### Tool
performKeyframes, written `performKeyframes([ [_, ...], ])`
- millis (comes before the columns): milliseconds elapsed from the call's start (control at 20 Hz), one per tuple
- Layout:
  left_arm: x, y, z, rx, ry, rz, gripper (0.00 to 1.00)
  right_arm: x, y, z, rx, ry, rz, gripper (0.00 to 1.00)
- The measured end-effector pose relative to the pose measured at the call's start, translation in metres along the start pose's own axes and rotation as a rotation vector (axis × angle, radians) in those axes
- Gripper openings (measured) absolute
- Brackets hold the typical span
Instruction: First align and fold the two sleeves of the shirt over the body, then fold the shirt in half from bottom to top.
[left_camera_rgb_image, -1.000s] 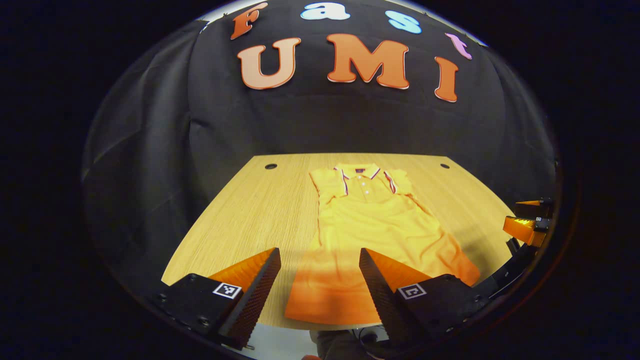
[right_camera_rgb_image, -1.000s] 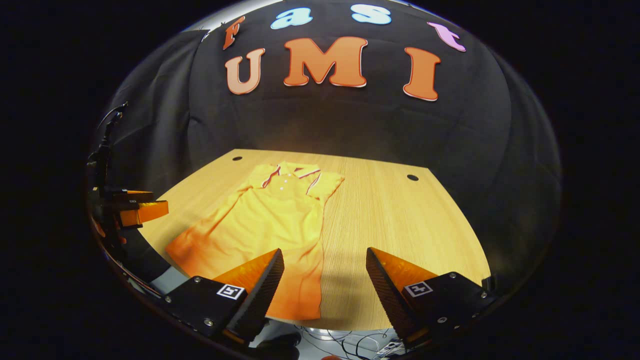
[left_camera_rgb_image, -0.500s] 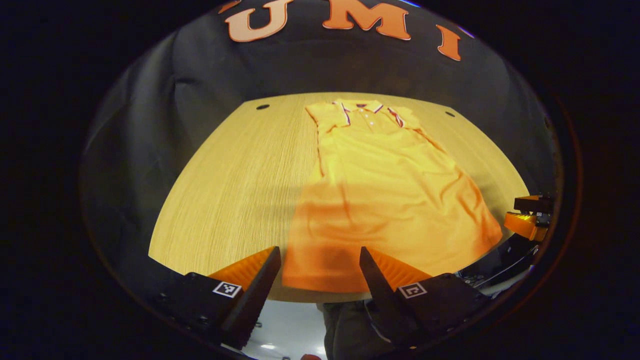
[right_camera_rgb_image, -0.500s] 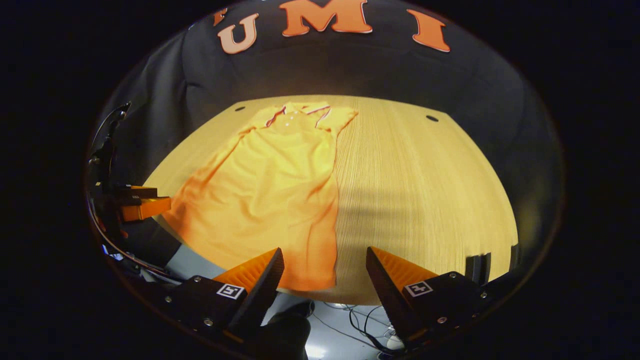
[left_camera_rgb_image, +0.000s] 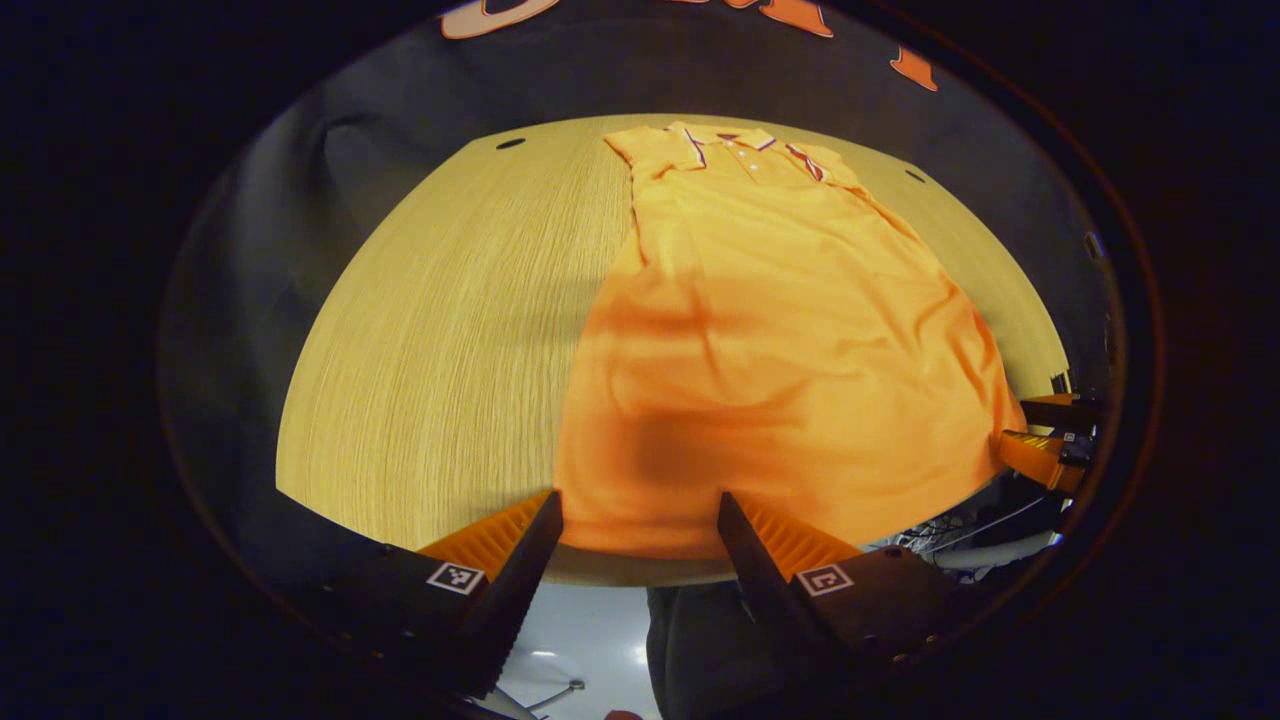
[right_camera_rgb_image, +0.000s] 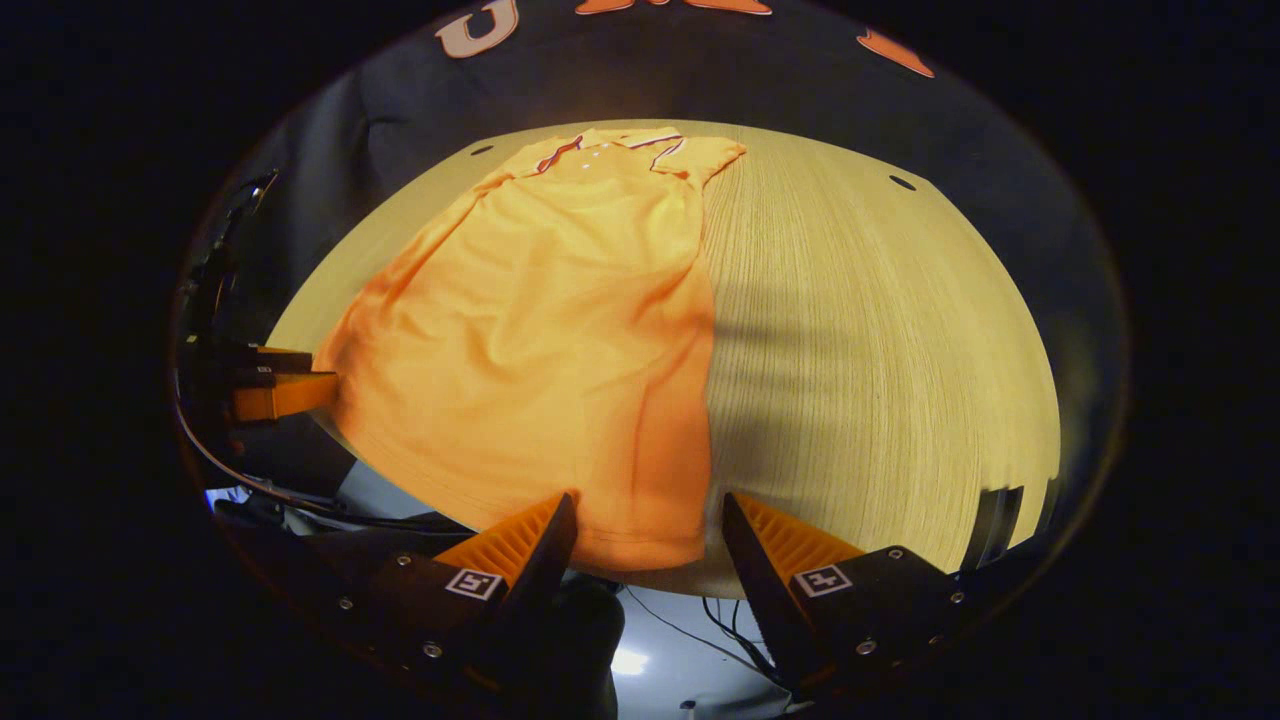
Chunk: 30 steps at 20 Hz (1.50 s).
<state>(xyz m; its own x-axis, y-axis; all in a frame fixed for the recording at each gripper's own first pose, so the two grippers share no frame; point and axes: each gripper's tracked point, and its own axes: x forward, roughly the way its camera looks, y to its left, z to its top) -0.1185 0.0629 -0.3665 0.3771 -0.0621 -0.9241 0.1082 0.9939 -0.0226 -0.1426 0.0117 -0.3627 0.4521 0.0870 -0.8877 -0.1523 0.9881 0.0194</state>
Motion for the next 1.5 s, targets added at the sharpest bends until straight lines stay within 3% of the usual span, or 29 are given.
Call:
performKeyframes([
  [50, 0.001, 0.001, 0.005, 0.002, 0.003, -0.002, 0.98, 0.002, 0.001, 0.0, -0.001, 0.017, -0.002, 0.9],
  [200, 0.009, -0.009, 0.019, 0.027, -0.018, -0.021, 0.93, 0.005, 0.002, 0.014, 0.059, -0.004, -0.01, 0.61],
  [300, 0.012, -0.021, 0.027, 0.082, -0.041, -0.046, 0.46, 0.012, 0.008, 0.02, 0.108, -0.024, 0.037, 0.2],
  [350, 0.013, -0.021, 0.027, 0.104, -0.035, -0.038, 0.08, 0.01, 0.014, 0.021, 0.121, -0.031, 0.074, 0.16],
  [400, 0.012, -0.023, 0.027, 0.104, -0.042, -0.052, 0.08, 0.015, 0.011, 0.021, 0.165, -0.035, 0.073, 0.16],
  [450, 0.014, -0.025, 0.032, 0.07, -0.066, -0.057, 0.08, 0.014, 0.014, 0.025, 0.214, -0.044, 0.103, 0.02],
  [500, 0.016, -0.025, 0.031, 0.044, -0.062, -0.067, 0.02, 0.012, 0.019, 0.026, 0.231, -0.039, 0.124, 0.02],
  [650, 0.005, -0.021, 0.05, -0.01, -0.134, -0.09, 0.01, 0.002, 0.018, 0.047, 0.241, -0.112, 0.158, 0.02],
  [1050, -0.026, -0.026, 0.129, 0.013, -0.268, -0.144, 0.01, -0.021, 0.022, 0.131, 0.396, -0.288, 0.315, 0.02],
  [1500, -0.039, -0.024, 0.239, 0.046, -0.391, -0.171, 0.01, -0.037, -0.008, 0.229, 0.39, -0.423, 0.283, 0.02],
])
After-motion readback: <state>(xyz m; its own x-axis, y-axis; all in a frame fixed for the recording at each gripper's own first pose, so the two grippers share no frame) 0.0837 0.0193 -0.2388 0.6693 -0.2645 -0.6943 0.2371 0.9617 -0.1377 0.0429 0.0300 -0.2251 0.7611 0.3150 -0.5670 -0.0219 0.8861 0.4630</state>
